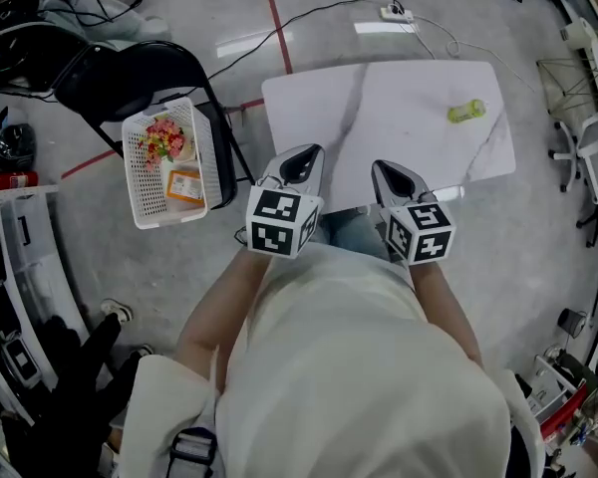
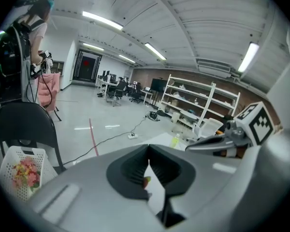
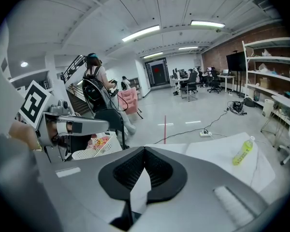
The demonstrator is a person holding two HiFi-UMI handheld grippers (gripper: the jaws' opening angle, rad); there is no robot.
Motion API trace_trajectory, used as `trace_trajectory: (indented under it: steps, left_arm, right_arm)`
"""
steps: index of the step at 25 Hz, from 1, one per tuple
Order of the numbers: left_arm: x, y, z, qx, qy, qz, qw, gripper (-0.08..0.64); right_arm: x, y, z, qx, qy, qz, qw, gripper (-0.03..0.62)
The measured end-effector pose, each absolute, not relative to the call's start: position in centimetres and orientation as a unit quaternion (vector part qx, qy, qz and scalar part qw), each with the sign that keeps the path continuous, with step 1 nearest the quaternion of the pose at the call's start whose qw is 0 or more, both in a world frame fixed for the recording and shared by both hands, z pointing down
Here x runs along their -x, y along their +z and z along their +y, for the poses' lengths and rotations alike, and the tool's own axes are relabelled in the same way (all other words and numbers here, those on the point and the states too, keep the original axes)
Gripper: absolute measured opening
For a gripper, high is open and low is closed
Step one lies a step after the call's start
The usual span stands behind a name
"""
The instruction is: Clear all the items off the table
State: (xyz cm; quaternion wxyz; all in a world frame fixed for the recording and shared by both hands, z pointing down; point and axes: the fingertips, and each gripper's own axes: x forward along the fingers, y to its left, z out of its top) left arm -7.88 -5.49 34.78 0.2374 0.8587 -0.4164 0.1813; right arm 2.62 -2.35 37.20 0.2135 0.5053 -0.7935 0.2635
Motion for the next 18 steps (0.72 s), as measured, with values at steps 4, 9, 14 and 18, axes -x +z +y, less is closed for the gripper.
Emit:
trace_trajectory:
  steps: [4,9,14,18]
  left_arm:
    - [7.5,34.9,-6.2,-0.855,0.183,-0.425,0.236,0.009]
    - [6.4,35.3,-7.3,-0.848,0.17,-0.442,0.238,0.009]
    - [2.7,35.6,-9.0,-0.839,0.157,-0.458,0.247,0.009]
    - [0.0,36.4,-10.1,-0.821,0.148,-0.486,0.262,0.009]
  right_arm:
    - [-3.4,38.0,-3.1,-0.504,0.269,-0.793,0.213,-0.002]
    - [-4.4,39.0,-4.9,-0.478,0.263,-0.809,0.219,-0.002]
    - [-8.9,39.3,-7.3,-0.453,0.253,-0.82,0.242,-0.002]
    - [-13.2,40.3,-8.8,-0.453,0.258,-0.817,0.248,-0.001]
